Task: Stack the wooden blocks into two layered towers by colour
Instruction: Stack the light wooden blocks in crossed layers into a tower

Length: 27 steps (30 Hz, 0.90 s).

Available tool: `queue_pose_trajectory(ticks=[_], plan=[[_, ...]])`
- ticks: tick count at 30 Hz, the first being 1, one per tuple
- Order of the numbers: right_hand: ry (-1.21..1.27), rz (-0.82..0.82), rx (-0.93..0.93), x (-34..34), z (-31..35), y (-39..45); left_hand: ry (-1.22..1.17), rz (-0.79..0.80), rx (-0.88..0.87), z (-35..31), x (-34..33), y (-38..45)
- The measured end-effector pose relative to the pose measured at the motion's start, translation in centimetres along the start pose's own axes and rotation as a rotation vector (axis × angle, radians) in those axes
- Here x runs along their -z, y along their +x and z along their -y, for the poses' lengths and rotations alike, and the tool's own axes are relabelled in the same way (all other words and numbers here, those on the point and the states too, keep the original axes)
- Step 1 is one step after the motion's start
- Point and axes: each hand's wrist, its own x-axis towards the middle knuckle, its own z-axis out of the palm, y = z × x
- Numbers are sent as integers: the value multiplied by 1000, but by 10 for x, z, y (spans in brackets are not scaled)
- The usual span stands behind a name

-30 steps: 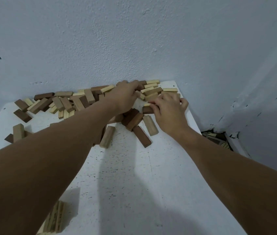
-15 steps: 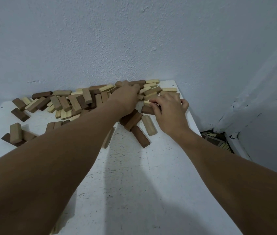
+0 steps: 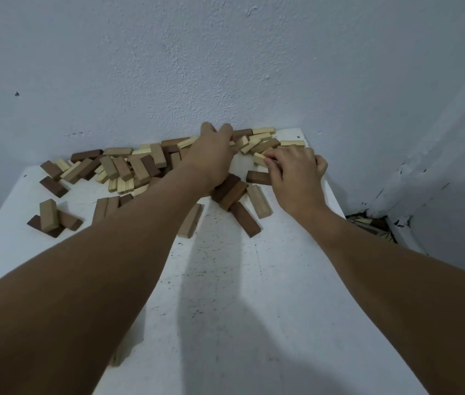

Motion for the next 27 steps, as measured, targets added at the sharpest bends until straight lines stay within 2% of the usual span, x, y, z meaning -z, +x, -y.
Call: queue_pose_trajectory(ticks=[3,7,13,17,23,27], plan=[[27,-31,-14,6,3,-5,-72,-73,48,-12,14,-25],[114,-66,-85,19,10,-26,-188,-80,59,-31,26,-69],[331,-92,-214,55,34,-99,-289,-106,203,-66,11,-148],[298,-2,-277,71,41,-143,-403,-109,261,-71,-10,-198],[256,190,-279,86,51,-178,-398,-153,265,-58,-30,-254],[251,277,-207,89,62,-195,-399,-90,161,-42,-44,-275]])
